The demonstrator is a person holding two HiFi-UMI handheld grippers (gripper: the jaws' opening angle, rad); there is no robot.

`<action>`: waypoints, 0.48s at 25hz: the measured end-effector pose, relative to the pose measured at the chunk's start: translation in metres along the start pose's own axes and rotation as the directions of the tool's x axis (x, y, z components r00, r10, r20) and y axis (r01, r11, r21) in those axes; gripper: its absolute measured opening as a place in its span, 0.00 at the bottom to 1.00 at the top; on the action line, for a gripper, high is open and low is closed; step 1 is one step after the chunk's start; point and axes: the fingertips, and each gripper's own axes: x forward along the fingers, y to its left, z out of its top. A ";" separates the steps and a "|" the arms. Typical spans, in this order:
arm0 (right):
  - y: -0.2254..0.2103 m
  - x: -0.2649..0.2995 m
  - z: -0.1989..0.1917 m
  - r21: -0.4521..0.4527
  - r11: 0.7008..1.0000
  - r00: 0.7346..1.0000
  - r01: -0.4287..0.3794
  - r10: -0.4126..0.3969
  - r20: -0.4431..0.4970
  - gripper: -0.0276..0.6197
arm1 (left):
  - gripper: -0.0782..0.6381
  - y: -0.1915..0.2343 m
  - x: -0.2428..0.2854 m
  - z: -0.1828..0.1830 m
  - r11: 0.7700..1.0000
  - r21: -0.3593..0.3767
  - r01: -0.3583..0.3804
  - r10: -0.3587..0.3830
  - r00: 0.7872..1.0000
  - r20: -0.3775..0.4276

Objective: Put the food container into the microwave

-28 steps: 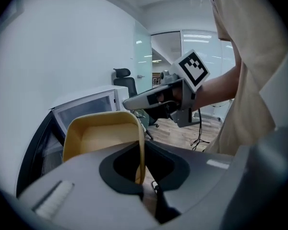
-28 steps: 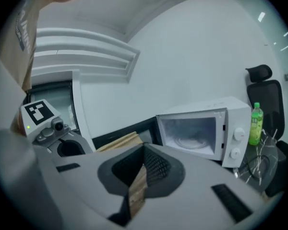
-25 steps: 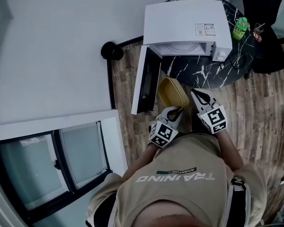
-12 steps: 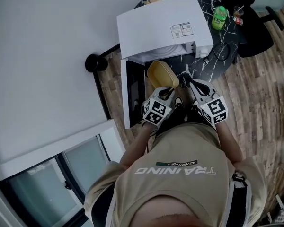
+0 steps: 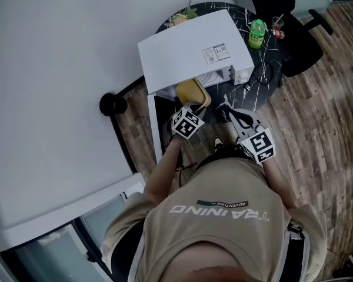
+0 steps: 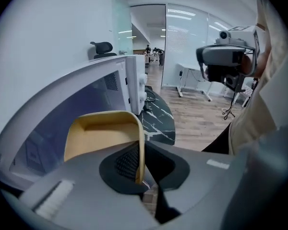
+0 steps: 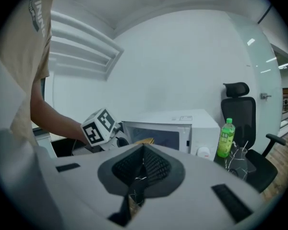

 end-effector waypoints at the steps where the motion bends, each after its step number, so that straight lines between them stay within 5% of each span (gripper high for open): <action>1: 0.000 0.000 0.000 0.005 1.000 1.000 0.010 -0.010 0.009 0.06 | 0.14 0.008 0.004 0.001 1.000 0.012 -0.001 0.001 1.000 -0.006; 12: -0.002 -0.012 -0.001 0.032 0.996 0.996 0.079 -0.080 0.029 0.06 | 0.14 0.058 0.049 -0.003 0.969 0.245 0.021 0.016 0.989 -0.148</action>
